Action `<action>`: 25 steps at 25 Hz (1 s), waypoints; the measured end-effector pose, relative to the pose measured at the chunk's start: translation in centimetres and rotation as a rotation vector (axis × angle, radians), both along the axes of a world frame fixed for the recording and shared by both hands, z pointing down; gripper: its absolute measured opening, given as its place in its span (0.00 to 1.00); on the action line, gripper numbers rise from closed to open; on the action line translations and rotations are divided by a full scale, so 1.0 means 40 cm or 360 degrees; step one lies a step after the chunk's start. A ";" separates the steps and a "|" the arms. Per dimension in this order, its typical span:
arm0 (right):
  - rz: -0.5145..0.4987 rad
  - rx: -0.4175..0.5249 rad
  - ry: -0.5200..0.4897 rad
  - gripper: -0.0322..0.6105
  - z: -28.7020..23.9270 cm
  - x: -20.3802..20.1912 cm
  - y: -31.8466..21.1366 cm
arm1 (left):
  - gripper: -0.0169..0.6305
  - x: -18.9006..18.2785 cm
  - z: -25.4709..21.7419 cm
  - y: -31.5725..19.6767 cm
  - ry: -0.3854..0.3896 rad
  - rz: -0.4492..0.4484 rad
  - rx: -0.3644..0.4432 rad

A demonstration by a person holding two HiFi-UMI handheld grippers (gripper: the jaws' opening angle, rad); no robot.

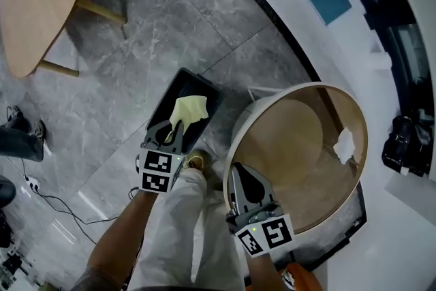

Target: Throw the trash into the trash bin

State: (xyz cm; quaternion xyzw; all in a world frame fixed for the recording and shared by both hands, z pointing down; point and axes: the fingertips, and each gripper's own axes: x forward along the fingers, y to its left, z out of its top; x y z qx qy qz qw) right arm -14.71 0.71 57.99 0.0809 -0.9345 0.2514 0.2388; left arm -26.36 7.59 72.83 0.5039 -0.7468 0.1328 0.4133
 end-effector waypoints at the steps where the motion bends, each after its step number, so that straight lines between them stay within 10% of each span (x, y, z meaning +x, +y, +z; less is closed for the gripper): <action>1: -0.0008 -0.0004 0.0009 0.08 0.011 -0.001 0.002 | 0.07 0.001 0.017 0.004 -0.0011 0.0004 -0.0019; 25: 0.0023 0.0032 0.0004 0.08 -0.016 0.003 -0.022 | 0.20 0.001 -0.001 0.003 -0.0051 0.0001 -0.0043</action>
